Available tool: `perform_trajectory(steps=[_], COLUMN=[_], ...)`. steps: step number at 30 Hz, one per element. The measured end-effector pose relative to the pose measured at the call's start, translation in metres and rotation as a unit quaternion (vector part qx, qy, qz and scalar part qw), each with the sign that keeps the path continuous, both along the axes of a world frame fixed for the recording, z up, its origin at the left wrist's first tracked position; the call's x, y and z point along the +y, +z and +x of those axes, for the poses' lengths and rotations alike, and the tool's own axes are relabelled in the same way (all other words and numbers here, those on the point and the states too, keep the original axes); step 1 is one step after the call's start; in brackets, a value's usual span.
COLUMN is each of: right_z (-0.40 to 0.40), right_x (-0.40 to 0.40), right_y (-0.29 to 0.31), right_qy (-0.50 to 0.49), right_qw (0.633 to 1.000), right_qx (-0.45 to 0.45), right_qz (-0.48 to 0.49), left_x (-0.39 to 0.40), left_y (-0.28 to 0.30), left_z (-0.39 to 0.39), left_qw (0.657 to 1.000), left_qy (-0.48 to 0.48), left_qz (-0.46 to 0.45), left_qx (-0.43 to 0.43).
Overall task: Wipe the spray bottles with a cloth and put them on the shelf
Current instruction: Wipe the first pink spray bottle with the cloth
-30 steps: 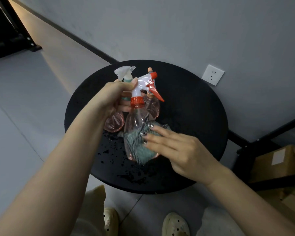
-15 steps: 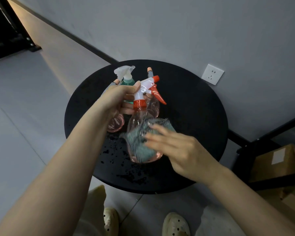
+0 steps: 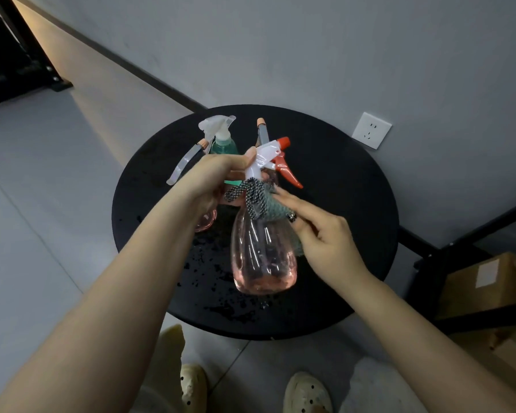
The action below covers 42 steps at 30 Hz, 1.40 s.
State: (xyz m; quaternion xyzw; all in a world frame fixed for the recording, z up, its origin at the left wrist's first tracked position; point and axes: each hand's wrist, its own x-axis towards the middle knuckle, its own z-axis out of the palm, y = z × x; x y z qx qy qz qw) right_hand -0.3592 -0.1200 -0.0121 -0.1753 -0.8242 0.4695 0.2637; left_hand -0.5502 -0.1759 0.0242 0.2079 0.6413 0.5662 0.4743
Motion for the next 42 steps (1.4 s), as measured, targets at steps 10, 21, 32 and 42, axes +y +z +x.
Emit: perform_trajectory(steps=[10,21,32,42], right_z=[0.032,0.002,0.012,0.009], right_x=[0.000,-0.006,0.006,0.013], right_y=[-0.006,0.002,-0.002,-0.012], right_qy=[0.177,0.039,0.106,0.147], right_qw=[0.947,0.997,0.953,0.901], right_qx=[0.015,0.013,-0.065,-0.143], right_qz=[0.268,0.069,-0.277,-0.382], left_x=[-0.009,-0.005,-0.003,-0.002], left_y=[0.008,0.004,0.005,0.003], left_z=[-0.019,-0.004,-0.002,0.012], left_qw=[0.999,1.000,0.997,0.991], left_qy=[0.037,-0.004,-0.021,-0.087], left_qz=[0.015,0.001,0.071,0.101], left_qx=[-0.006,-0.008,-0.028,-0.030])
